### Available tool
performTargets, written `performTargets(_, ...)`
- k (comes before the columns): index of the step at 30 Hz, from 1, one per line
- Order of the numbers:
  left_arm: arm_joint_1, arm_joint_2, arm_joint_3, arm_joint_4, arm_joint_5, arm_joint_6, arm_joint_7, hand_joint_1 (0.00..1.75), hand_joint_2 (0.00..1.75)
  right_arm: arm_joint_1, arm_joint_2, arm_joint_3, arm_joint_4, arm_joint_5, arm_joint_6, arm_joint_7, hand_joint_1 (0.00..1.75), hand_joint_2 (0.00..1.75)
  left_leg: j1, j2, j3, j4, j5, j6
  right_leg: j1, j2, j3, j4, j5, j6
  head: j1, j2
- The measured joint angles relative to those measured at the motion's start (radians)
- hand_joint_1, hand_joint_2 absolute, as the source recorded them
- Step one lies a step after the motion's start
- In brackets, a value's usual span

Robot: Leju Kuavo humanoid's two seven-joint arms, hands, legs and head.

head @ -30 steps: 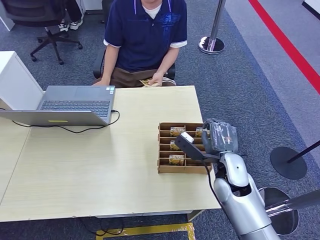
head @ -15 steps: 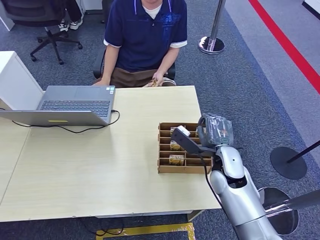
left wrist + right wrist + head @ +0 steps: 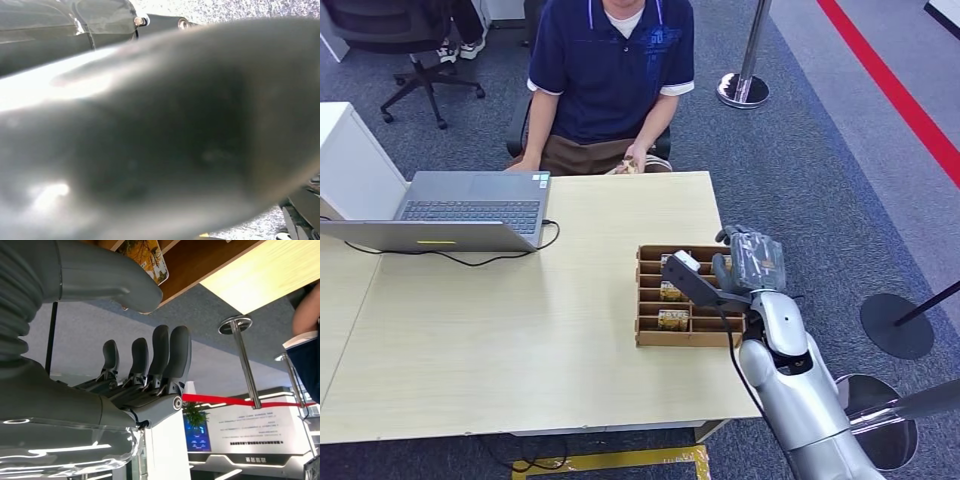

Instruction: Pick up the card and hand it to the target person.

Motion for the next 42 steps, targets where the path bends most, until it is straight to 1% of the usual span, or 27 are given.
performTargets(3,0.000,0.000,0.000,0.000,0.000,0.000,0.001,0.00,0.00,0.000,0.000,0.000,0.002,-0.004,0.000,-0.001,0.91,1.75,0.000,0.000,0.000,0.000,0.000,0.000,0.000,0.000,0.000,0.000,0.000,0.000,0.000,0.000)
performTargets(8,0.000,0.000,0.000,0.000,0.000,0.000,0.005,0.00,0.00,-0.001,0.000,0.000,0.014,-0.017,0.007,-0.001,0.87,1.75,0.000,0.000,0.000,0.000,0.000,0.000,0.000,0.000,0.000,0.000,0.000,0.000,0.000,0.000)
performTargets(21,0.000,0.000,0.000,0.000,0.000,0.000,0.008,0.00,0.00,-0.025,0.000,-0.005,0.096,-0.035,0.010,-0.001,0.90,1.75,0.000,0.000,0.000,0.000,0.000,0.000,0.000,0.000,0.000,0.000,0.000,0.000,0.000,0.000)
performTargets(25,0.000,0.000,0.000,0.000,0.000,0.000,0.010,0.00,0.00,-0.033,0.000,-0.006,0.106,-0.036,0.010,-0.002,0.94,1.75,0.000,0.000,0.000,0.000,0.000,0.000,0.000,0.000,0.000,0.000,0.000,0.000,0.000,0.000)
performTargets(30,0.000,0.000,0.000,0.000,0.000,0.000,0.011,0.00,0.00,-0.041,0.000,-0.014,0.118,-0.038,0.010,-0.005,0.92,1.75,0.000,0.000,0.000,0.000,0.000,0.000,0.000,0.000,0.000,0.000,0.000,0.000,0.000,0.000)
performTargets(42,0.000,0.000,0.000,0.000,0.006,0.000,0.008,0.00,0.00,-0.042,0.000,-0.016,0.126,-0.039,0.008,-0.007,0.96,1.75,0.000,0.000,0.000,0.000,0.000,0.000,0.000,0.000,0.000,0.000,0.000,0.000,0.000,0.000)
